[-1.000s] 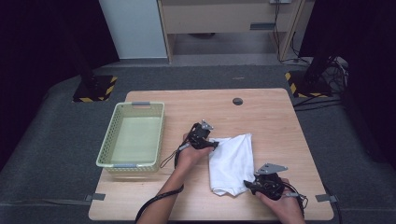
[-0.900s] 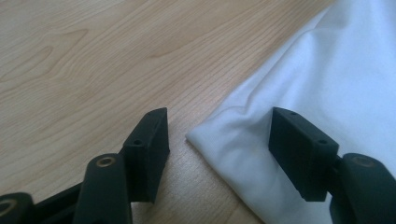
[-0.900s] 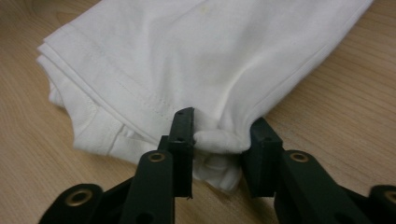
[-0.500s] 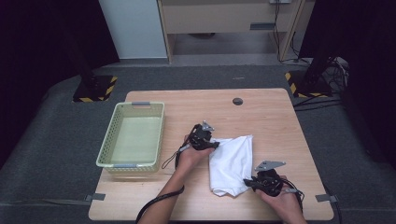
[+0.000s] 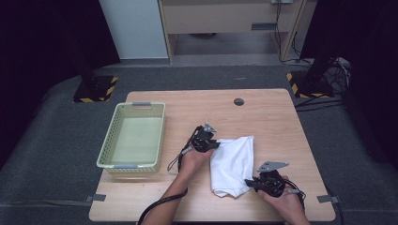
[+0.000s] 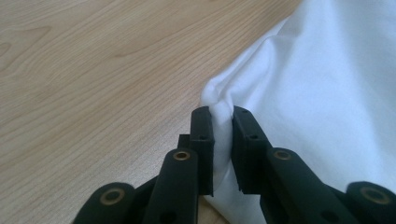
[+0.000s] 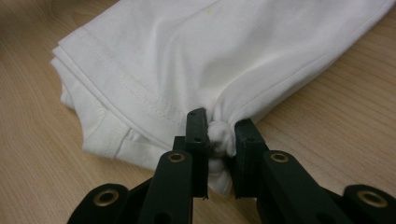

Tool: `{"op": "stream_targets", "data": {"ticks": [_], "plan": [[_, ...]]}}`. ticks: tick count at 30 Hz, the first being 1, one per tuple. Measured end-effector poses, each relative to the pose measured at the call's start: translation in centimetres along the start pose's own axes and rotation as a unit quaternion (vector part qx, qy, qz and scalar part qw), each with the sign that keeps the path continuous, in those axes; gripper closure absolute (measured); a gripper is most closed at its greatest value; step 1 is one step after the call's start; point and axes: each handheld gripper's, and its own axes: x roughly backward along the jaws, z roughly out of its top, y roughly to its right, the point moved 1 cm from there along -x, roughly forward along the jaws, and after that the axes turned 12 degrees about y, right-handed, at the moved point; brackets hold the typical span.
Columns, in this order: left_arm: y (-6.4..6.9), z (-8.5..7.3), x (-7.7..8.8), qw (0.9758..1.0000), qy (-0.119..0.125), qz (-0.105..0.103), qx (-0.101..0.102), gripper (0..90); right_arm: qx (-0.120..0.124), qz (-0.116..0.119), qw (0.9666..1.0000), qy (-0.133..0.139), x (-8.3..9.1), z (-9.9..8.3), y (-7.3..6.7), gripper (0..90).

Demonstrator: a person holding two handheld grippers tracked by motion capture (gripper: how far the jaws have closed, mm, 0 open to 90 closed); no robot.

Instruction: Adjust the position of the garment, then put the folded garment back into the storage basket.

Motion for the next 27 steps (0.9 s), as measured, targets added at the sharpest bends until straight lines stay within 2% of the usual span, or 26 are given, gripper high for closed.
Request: {"op": "stream_targets", "data": {"ticks": [5,13,18,27], "plan": [[0.2,1.0,0.8,0.9999,0.01,0.002,-0.002,81.8,-0.002,0.017,0.9997,0.019,0.6,0.6,0.3,80.7],[0.8,2.7,1.7,0.9998,0.018,0.001,-0.01,82.2,0.012,0.037,0.9984,0.042,1.5,2.1,0.0,81.3],[1.2,4.4,2.7,0.9994,0.028,0.004,-0.02,82.3,0.017,0.045,0.9974,0.054,2.1,3.3,0.2,81.4],[1.3,6.9,3.9,0.9989,0.032,0.012,-0.033,82.4,0.025,0.064,0.9946,0.078,3.2,4.9,0.3,81.6]]}}
